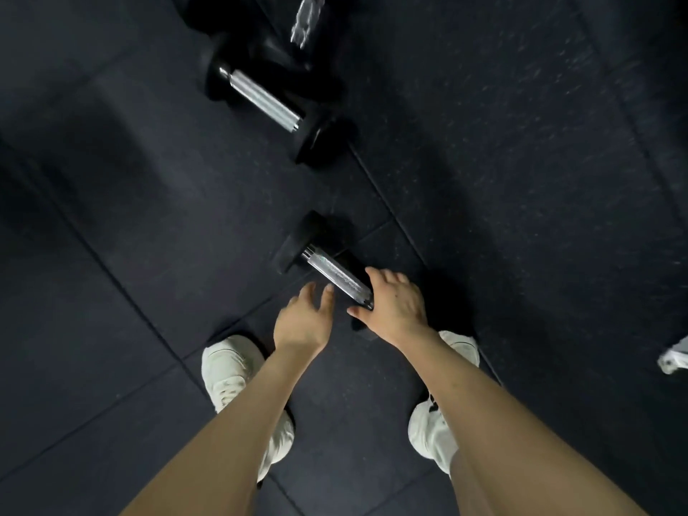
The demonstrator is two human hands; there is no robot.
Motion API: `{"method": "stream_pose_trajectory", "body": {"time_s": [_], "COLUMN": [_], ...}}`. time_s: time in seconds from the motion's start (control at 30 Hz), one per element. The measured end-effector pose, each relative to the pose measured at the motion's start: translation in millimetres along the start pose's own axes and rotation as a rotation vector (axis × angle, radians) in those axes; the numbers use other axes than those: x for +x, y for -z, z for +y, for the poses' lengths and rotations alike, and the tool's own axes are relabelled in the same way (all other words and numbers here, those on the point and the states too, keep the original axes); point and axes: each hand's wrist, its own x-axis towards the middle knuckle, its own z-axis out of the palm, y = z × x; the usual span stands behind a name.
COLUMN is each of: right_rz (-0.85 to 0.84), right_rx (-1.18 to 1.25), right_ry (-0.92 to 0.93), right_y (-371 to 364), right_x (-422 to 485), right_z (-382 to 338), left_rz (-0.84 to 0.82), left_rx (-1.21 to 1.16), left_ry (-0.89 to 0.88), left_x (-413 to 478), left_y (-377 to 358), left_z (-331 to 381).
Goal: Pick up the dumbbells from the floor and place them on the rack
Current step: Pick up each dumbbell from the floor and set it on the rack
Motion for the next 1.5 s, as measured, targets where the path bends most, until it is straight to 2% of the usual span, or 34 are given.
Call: {"method": "stream_pose_trajectory", "body": {"time_s": [0.17, 0.27, 0.4, 0.43, 0.5, 0.57, 0.77, 0.97, 1.03, 1.27, 1.5], "right_rz": [-0.015, -0.045, -0.191, -0.232, -0.313, -0.326, -0.32, -0.368, -0.332, -0.144, 0.062], "right_rx": [-0.105, -0.181, -0.317, -0.266, -0.005, 0.152, 0.264, 0.639, 0.657, 0.681, 1.034], "right_ry": [0.062, 0.078, 0.043, 0.023, -0.022, -0.021, -0.005, -0.101, -0.108, -0.147, -0.143], "right_y": [-29, -33, -29, -27, -25, -23, -17, 14, 33, 191, 351], "right_x": [43, 53, 67, 72, 82, 85, 56, -23, -56, -228, -374], "right_z": [1, 4, -4, -9, -16, -19, -15, -18, -22, -65, -113], "left_rz": [0.004, 0.01, 0.076, 0.103, 0.165, 0.188, 0.134, 0.013, 0.006, -0.025, -0.022], "left_rx": [-0.249, -0.59, -1.028, -1.089, -1.144, -1.154, -1.151, -1.04, -0.969, -0.763, -0.55], "left_ry": [0.108, 0.142, 0.196, 0.247, 0.314, 0.322, 0.32, 0.196, 0.151, -0.064, -0.391], "left_x": [37, 52, 67, 70, 76, 79, 54, -31, -66, -239, -399], "left_y": [-31, -37, -38, -37, -39, -40, -30, 3, 19, 136, 263], "left_z": [-3, 5, 31, 37, 41, 41, 43, 56, 68, 145, 243]}}
